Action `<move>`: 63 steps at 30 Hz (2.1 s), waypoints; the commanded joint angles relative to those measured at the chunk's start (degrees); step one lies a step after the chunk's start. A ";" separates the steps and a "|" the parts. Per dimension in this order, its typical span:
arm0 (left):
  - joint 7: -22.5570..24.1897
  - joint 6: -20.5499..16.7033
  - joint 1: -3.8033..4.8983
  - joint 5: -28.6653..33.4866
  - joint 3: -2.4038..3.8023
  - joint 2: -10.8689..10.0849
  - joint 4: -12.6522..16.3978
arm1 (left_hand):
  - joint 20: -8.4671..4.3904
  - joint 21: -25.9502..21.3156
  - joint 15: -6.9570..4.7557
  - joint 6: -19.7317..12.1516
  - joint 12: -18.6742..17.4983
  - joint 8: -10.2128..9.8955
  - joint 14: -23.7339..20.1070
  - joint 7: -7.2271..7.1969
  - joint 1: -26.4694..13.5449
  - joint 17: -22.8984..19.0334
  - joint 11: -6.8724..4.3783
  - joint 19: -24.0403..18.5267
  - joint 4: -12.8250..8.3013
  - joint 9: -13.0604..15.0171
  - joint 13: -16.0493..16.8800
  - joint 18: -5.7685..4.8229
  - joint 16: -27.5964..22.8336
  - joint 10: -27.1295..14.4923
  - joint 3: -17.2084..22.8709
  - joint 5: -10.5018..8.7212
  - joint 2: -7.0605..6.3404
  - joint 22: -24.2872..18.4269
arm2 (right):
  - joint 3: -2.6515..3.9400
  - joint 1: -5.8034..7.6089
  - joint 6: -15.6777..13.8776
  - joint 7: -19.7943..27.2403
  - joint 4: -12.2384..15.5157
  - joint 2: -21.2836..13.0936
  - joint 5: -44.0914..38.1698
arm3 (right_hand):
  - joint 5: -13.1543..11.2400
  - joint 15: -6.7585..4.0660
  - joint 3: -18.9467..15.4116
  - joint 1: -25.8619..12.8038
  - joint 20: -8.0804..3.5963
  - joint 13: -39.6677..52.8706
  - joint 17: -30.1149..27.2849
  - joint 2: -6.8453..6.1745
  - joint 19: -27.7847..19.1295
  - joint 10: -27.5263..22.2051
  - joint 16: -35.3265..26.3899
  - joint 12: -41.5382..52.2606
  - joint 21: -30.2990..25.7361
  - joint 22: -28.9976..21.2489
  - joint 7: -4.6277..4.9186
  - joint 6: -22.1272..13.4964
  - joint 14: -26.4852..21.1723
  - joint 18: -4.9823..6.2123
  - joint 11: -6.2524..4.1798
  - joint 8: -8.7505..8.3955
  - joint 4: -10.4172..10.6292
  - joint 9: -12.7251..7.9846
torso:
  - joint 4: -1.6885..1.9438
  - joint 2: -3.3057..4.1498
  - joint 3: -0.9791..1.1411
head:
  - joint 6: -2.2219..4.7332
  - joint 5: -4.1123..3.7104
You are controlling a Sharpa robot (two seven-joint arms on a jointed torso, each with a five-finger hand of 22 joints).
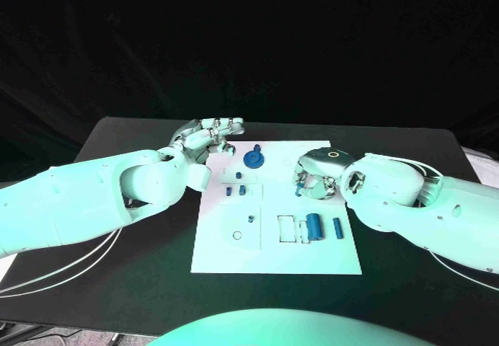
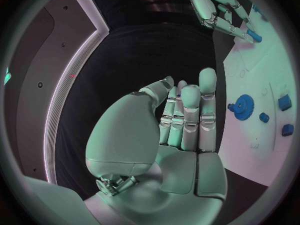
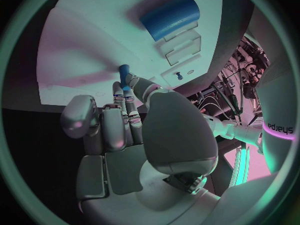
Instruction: Assemble the parts on the task board
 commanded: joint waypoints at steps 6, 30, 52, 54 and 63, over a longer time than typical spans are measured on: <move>-0.01 1.03 0.00 -0.28 0.04 0.06 0.09 | 0.10 -0.20 -0.06 -0.35 0.29 0.25 -0.45 0.02 0.03 -0.05 0.07 -0.48 -0.08 -0.06 0.09 0.72 -0.35 -0.49 -0.28 0.02 0.40 -0.05 | -0.26 -0.36 1.38 -0.29 0.10 -0.23 -0.49 | 0.05 -0.46 0.28 0.38 -0.22 0.11 0.12 0.47 0.19 1.44 0.33 0.10 0.32 0.22 0.07 0.62 2.64 0.22 -0.67 0.28 -0.24 0.15 | -0.06 0.01 0.00 | 0.02 -0.10; 0.16 0.75 -0.01 -0.28 0.04 0.20 -0.42 | 0.12 -0.39 -0.04 -0.43 0.38 0.27 -0.50 0.04 0.05 -0.11 0.09 -0.51 -0.08 -0.06 0.09 0.74 -0.32 -0.60 -0.38 0.03 0.53 -0.19 | 0.47 0.76 -7.74 -0.42 9.30 -2.54 1.27 | 0.07 -0.69 1.21 0.86 -0.58 0.14 0.72 1.02 0.54 2.38 0.90 -0.31 0.86 1.01 0.03 1.08 2.78 0.09 -0.85 0.25 -0.96 0.30 | 0.10 0.04 -0.01 | 0.36 -0.22; 0.25 0.90 -0.01 -0.28 0.04 0.40 -0.38 | 0.12 -0.39 -0.04 -0.43 0.38 0.27 -0.50 0.04 0.05 -0.11 0.09 -0.51 -0.08 -0.06 0.09 0.74 -0.32 -0.60 -0.38 0.03 0.53 -0.19 | -0.94 -5.44 -6.33 2.89 10.88 7.45 -1.03 | 0.75 -0.60 1.98 0.97 -0.69 0.06 0.54 1.18 0.43 2.34 0.83 -0.92 0.71 0.71 0.26 0.84 2.73 0.13 -0.67 -0.10 -1.45 0.26 | -0.06 0.07 0.00 | -1.39 3.34; 0.23 0.92 -0.01 -0.28 0.04 0.40 -0.37 | 0.12 -0.39 -0.04 -0.43 0.38 0.27 -0.50 0.04 0.05 -0.11 0.09 -0.51 -0.08 -0.06 0.09 0.74 -0.32 -0.60 -0.38 0.03 0.53 -0.19 | -1.13 -5.77 -5.97 3.00 10.43 7.94 -1.29 | 0.75 -0.60 1.98 0.97 -0.69 0.06 0.54 1.18 0.43 2.34 0.83 -0.92 0.71 0.71 0.26 0.84 2.73 0.13 -0.67 -0.10 -1.45 0.26 | 0.00 0.07 -0.01 | -1.51 3.46; 0.25 0.96 -0.01 -0.28 0.04 0.35 -0.33 | 0.12 -0.39 -0.04 -0.43 0.38 0.27 -0.50 0.04 0.05 -0.11 0.09 -0.51 -0.08 -0.06 0.09 0.74 -0.32 -0.60 -0.38 0.03 0.53 -0.19 | -1.50 -6.30 -4.44 2.91 8.84 8.75 -1.45 | 0.83 -0.59 2.03 0.96 -0.69 0.06 0.52 1.18 0.43 2.35 0.82 -0.96 0.72 0.73 0.27 0.84 2.72 0.13 -0.65 -0.12 -1.48 0.26 | -0.09 0.03 -0.03 | -1.82 3.61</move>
